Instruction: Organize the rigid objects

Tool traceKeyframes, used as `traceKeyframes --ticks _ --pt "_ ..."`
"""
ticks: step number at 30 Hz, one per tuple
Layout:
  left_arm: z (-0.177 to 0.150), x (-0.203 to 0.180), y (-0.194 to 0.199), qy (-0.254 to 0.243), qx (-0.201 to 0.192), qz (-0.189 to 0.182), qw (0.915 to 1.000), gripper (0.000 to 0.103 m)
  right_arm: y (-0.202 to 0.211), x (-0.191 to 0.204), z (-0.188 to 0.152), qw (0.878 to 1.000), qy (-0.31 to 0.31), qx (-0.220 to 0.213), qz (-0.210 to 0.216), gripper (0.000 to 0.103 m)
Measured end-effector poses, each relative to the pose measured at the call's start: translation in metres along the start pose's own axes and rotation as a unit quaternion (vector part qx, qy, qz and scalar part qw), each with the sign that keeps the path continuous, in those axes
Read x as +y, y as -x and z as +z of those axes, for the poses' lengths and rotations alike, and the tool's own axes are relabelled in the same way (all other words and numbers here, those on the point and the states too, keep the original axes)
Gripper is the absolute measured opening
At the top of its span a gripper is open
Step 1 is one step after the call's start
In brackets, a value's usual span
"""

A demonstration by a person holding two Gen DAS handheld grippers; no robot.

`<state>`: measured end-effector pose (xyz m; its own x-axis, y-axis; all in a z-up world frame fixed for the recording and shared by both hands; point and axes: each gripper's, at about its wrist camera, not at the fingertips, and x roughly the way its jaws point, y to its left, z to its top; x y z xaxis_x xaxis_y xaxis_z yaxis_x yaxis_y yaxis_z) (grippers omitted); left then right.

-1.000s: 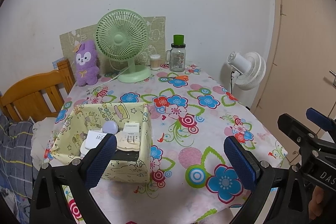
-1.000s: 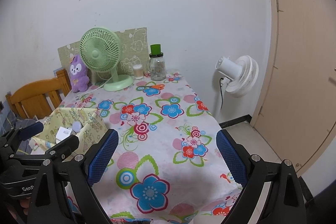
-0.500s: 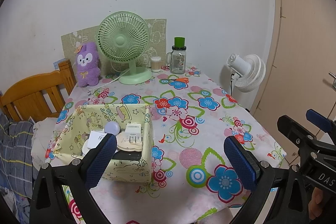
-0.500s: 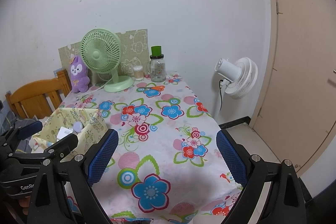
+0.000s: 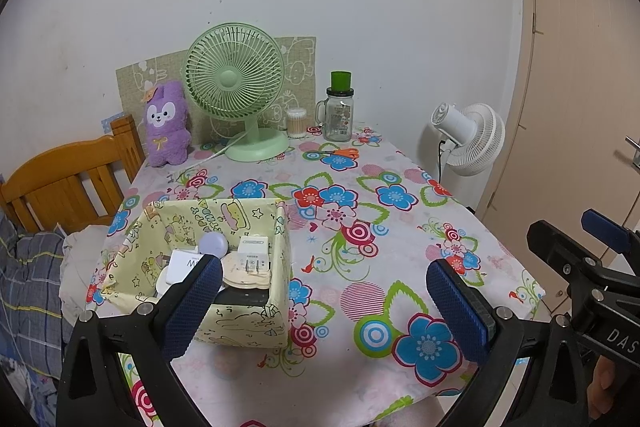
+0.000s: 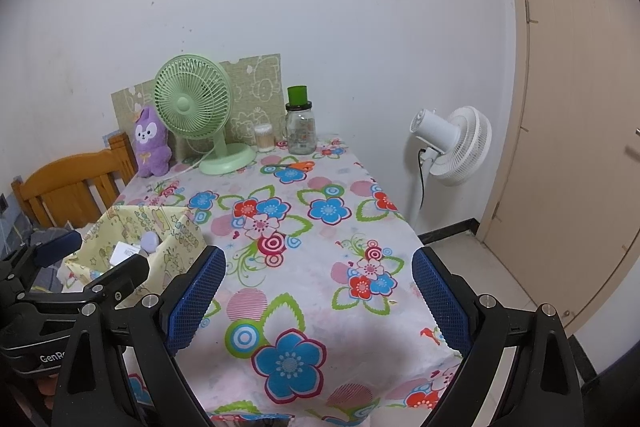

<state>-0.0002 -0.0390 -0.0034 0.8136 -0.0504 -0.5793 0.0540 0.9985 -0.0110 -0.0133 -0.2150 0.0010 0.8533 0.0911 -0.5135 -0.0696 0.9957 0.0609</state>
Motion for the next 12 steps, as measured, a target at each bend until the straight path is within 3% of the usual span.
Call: traceKeyframes --ticks 12 --pt "0.0001 0.0017 0.0004 0.001 0.0 0.0 1.0 0.103 -0.0013 0.0 0.0005 1.0 0.0 0.001 0.0 0.096"
